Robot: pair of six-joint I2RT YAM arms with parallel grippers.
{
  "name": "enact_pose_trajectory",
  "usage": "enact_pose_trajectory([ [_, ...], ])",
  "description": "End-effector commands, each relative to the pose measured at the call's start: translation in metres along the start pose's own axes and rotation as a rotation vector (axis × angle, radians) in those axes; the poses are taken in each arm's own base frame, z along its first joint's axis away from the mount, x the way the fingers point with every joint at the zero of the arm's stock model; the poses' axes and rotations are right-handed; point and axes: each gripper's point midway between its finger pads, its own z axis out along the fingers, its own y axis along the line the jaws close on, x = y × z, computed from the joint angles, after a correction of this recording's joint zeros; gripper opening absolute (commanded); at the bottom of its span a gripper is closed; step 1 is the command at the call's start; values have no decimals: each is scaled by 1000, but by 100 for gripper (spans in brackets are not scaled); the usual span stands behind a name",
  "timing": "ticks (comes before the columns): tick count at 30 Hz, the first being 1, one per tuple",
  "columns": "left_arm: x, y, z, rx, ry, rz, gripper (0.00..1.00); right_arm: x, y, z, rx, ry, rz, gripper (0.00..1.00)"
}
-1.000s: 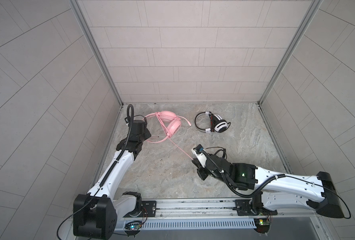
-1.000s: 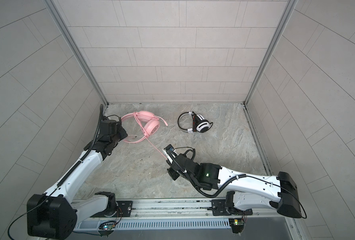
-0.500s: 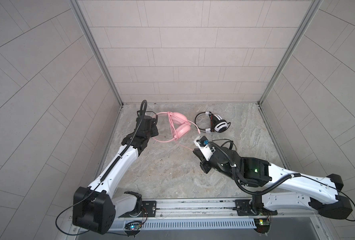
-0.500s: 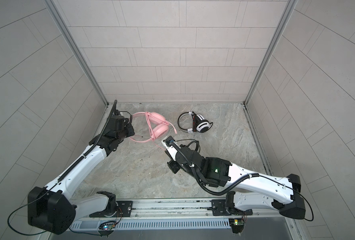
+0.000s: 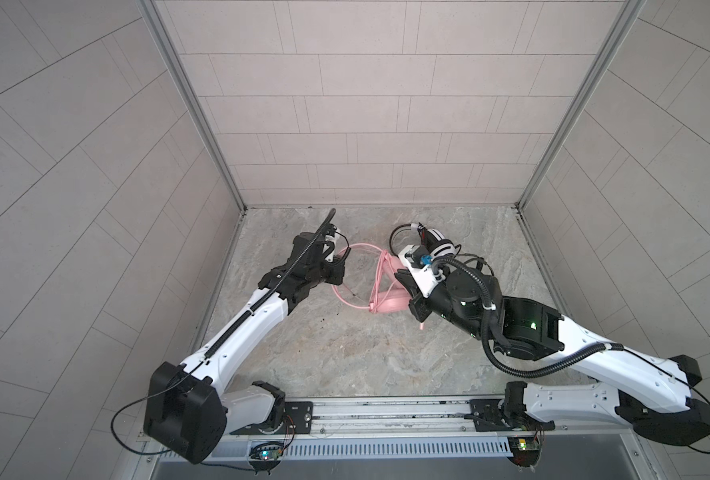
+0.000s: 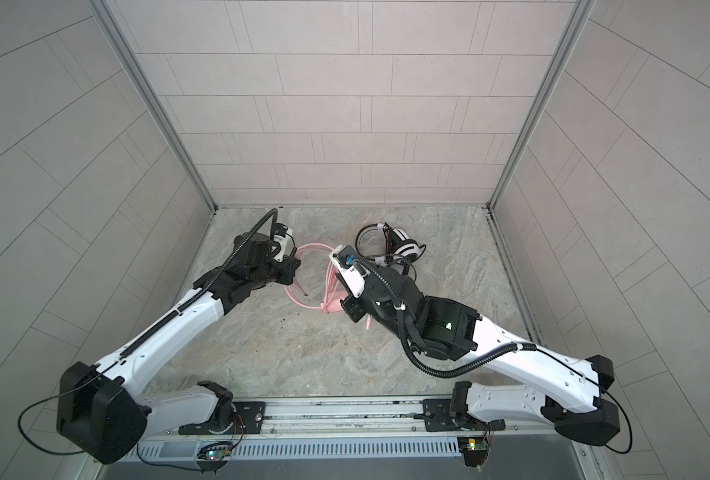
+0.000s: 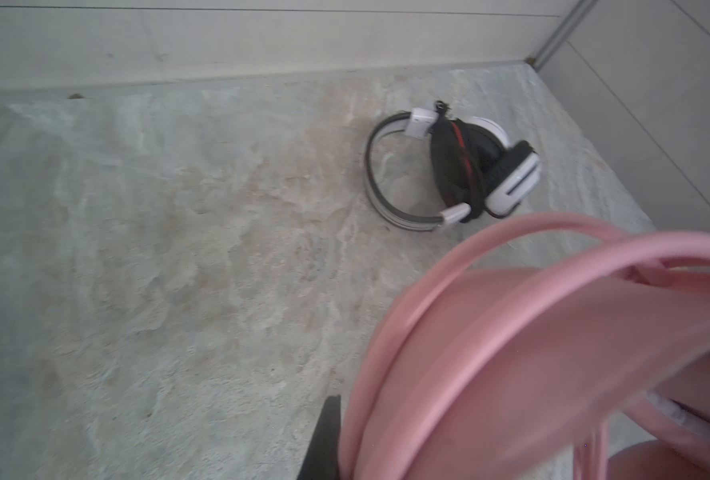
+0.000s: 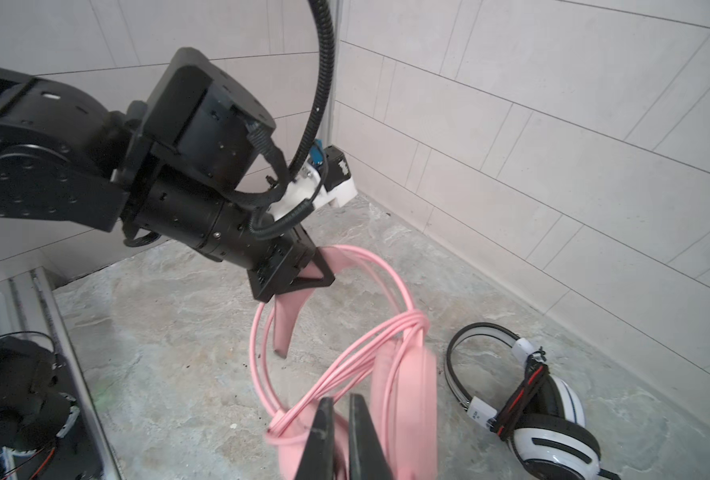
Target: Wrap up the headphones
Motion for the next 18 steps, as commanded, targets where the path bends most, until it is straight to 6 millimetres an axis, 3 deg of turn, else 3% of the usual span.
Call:
enact_pose_trajectory([
  [1, -30, -56, -13, 270, -72, 95, 0, 2, -15, 0, 11, 32, -6, 5],
  [10, -26, -100, -20, 512, -77, 148, 0, 33, -59, 20, 48, 114, 118, 5],
  [18, -33, -117, -26, 656, -106, 102, 0, 64, -68, 34, 7, 148, 224, 13],
])
